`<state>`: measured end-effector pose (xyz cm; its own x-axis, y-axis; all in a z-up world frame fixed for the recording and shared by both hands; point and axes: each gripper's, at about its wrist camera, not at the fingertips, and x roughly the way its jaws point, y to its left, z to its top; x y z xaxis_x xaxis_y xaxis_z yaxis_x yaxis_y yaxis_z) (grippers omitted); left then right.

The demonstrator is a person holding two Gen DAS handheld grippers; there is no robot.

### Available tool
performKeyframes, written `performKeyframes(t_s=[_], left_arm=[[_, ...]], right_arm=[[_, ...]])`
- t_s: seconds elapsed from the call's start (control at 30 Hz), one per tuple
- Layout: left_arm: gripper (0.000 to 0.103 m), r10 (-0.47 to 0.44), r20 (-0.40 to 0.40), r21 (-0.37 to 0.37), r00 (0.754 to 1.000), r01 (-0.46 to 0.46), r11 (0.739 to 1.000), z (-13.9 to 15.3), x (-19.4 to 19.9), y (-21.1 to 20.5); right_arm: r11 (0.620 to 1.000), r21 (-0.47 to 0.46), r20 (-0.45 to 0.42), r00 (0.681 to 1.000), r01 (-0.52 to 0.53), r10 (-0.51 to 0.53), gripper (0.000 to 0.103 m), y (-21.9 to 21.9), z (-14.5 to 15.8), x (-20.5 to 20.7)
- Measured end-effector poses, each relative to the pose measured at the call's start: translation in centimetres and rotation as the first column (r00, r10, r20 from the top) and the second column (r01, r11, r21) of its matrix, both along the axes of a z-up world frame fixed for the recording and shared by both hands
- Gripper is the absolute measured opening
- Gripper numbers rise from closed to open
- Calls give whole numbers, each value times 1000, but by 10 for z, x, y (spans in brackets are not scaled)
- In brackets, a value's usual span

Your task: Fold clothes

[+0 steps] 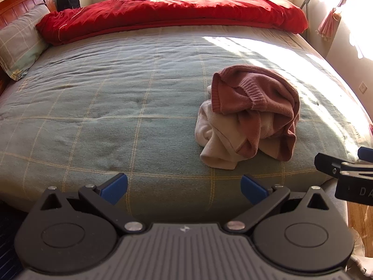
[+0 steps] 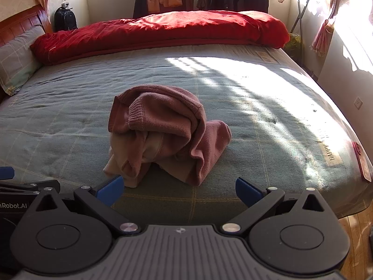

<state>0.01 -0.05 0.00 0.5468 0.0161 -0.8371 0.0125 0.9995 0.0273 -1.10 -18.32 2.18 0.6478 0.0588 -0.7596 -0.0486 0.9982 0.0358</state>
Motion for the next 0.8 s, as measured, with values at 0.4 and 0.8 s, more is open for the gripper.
performKeyframes(t_s=[0.4,0.8], left_arm=[[102,4,17,-17,1000,-3,1000,-2,-1,1],[102,4,18,-15,1000,-3,1000,-1,-1,0]], right_arm=[[1000,5,-2,1000,8,-8,103,-1,-2,1],[1000,12,-5,1000,14,-13,103,-2,-3,1]])
